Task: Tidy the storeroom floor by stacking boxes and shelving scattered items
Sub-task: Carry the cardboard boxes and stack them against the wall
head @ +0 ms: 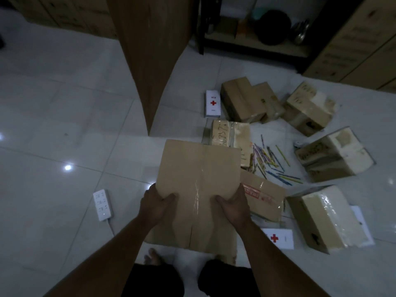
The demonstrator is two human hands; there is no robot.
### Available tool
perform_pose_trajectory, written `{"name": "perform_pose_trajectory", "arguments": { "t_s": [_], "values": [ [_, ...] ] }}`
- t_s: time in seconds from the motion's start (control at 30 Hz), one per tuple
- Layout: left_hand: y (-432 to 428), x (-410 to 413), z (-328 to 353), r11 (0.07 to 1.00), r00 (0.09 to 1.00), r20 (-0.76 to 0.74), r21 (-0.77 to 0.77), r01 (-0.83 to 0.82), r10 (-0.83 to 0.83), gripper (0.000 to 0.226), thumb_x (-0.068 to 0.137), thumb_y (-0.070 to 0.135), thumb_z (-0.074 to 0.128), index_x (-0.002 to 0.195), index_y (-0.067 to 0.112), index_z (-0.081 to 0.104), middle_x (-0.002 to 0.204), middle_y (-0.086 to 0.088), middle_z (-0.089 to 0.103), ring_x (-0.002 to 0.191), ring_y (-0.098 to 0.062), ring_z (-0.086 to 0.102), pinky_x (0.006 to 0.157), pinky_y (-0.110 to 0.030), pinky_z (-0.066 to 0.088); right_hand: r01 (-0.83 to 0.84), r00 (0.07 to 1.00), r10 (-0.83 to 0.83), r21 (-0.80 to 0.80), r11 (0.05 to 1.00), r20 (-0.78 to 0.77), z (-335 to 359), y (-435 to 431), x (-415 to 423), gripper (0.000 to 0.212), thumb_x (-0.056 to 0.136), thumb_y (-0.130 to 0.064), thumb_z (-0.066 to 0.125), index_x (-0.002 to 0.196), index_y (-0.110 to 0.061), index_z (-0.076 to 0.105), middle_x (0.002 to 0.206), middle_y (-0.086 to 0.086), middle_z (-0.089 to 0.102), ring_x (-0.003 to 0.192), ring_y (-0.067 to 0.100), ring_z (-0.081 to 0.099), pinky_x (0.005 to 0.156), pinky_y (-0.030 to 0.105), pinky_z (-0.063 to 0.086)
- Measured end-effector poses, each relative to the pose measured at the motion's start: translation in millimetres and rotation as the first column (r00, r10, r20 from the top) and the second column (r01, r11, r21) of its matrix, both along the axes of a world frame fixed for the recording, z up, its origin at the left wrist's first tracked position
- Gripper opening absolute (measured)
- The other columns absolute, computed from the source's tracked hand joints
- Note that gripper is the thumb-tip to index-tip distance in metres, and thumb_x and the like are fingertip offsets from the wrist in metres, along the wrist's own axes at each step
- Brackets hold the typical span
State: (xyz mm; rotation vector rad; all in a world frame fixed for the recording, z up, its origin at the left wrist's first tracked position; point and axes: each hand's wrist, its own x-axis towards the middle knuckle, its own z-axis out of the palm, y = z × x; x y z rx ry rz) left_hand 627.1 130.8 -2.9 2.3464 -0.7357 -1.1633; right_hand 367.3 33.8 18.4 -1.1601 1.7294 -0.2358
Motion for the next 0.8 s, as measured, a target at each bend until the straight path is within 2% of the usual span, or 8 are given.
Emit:
{"name": "perform_pose_trajectory", "arguments": {
  "t_s": [0.17,0.3,0.37,0.5,0.63,0.8],
  "values": [
    [-10.3,-12.5,128.8,0.997,0.999,0.016,-0.066,-0.034,0.035,0.099,0.066,0.083,0.069,0.145,0.028,0.043,0.136,-0.002,0.053,0.117,-0.028,0.059,0.098,-0.049,0.053,0.004,1.000,-0.002,-0.078,0.997,0.023,111.2,-4.7,-15.1,0.123,0.058,-0.068,0.083,0.159,-0.037,0.020,0.149,-0.005,0.052,0.135,0.026,0.052,0.111,0.046,0.045],
    [-15.7,-29.5,218.0,0.989,1.000,0.025,-0.144,-0.007,0.011,0.093,0.070,0.068,0.079,0.145,0.026,0.043,0.136,-0.002,0.049,0.114,-0.022,0.057,0.097,-0.043,0.052,0.005,0.999,-0.001,-0.118,0.993,0.035,199.1,4.2,-29.9,0.128,0.069,-0.055,0.088,0.163,-0.034,0.003,0.161,-0.001,0.034,0.143,0.025,0.041,0.115,0.038,0.039],
    [-18.9,-37.8,253.1,0.984,0.997,0.069,-0.172,0.041,-0.029,0.097,0.068,0.068,0.081,0.145,0.024,0.041,0.135,0.000,0.048,0.111,-0.020,0.057,0.096,-0.044,0.053,0.000,0.999,0.006,-0.161,0.987,0.036,231.5,9.5,-38.3,0.131,0.071,-0.054,0.088,0.162,-0.037,-0.004,0.165,0.000,0.027,0.147,0.024,0.036,0.116,0.039,0.036],
    [-26.1,-46.2,303.9,0.962,0.987,0.132,-0.247,0.119,-0.088,0.106,0.063,0.073,0.082,0.147,0.025,0.038,0.131,0.000,0.047,0.114,-0.020,0.055,0.096,-0.043,0.053,0.001,1.000,0.005,-0.284,0.959,0.017,280.8,16.7,-47.4,0.129,0.070,-0.061,0.084,0.162,-0.040,-0.004,0.164,-0.002,0.027,0.147,0.022,0.034,0.115,0.039,0.037],
    [-33.7,-52.3,343.5,0.934,0.972,0.179,-0.294,0.203,-0.155,0.113,0.061,0.079,0.078,0.149,0.024,0.034,0.137,-0.003,0.046,0.122,-0.026,0.055,0.100,-0.045,0.051,0.001,0.999,-0.018,-0.391,0.920,-0.038,316.8,29.6,-58.1,0.122,0.072,-0.074,0.075,0.160,-0.044,-0.004,0.167,-0.009,0.021,0.150,0.020,0.029,0.119,0.044,0.035],
    [-44.2,-77.5,376.7,0.892,0.946,0.212,-0.333,0.306,-0.245,0.112,0.057,0.085,0.075,0.144,0.026,0.035,0.140,-0.002,0.047,0.119,-0.027,0.059,0.096,-0.043,0.053,0.006,0.988,-0.079,-0.473,0.881,-0.135,354.9,42.4,-84.1,0.107,0.078,-0.079,0.063,0.158,-0.051,-0.002,0.162,0.000,0.031,0.146,0.026,0.035,0.116,0.047,0.038]
  ]
}}
